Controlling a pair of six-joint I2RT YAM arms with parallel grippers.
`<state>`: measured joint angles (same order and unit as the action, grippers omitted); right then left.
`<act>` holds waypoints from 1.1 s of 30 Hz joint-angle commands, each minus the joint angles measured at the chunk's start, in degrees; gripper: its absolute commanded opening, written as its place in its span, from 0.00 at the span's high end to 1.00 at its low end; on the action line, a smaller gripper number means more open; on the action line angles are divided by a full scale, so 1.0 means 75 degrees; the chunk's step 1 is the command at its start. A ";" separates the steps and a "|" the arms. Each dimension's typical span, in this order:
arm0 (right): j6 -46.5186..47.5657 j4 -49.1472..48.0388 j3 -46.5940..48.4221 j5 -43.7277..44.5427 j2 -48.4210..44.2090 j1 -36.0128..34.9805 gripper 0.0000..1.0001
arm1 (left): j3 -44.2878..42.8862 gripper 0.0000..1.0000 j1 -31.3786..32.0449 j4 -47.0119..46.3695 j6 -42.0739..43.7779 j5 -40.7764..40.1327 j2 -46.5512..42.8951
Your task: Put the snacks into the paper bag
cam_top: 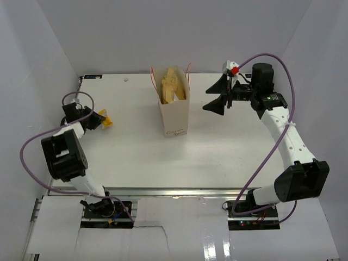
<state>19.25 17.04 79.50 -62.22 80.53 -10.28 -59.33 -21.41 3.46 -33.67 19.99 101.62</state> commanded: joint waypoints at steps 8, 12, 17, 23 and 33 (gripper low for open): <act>0.0308 0.1609 0.0627 0.0649 0.0207 -0.2890 0.21 | 0.3315 0.66 0.1634 -0.2442 0.0893 0.3417 -0.5262; -0.1905 0.0613 0.0520 0.1602 0.0582 -0.3667 0.25 | 0.3667 0.66 0.2454 -0.2501 0.0424 0.3230 -0.6586; -0.4996 -0.0524 0.0895 0.3649 0.1179 -0.4299 0.28 | 0.3996 0.67 0.2702 -0.2478 -0.0349 0.3066 -0.8062; -0.6981 -0.1789 0.1235 0.3913 0.1637 -0.4687 0.21 | 0.4196 0.67 0.2726 -0.2349 -0.0713 0.3171 -0.8862; -0.7664 -0.2717 0.1762 0.4147 0.2082 -0.5355 0.28 | 0.4243 0.67 0.2726 -0.1974 -0.0796 0.3253 -0.9389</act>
<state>-35.66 1.28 89.95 -32.73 95.09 -49.56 -27.57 -1.10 -12.03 -39.11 43.55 32.34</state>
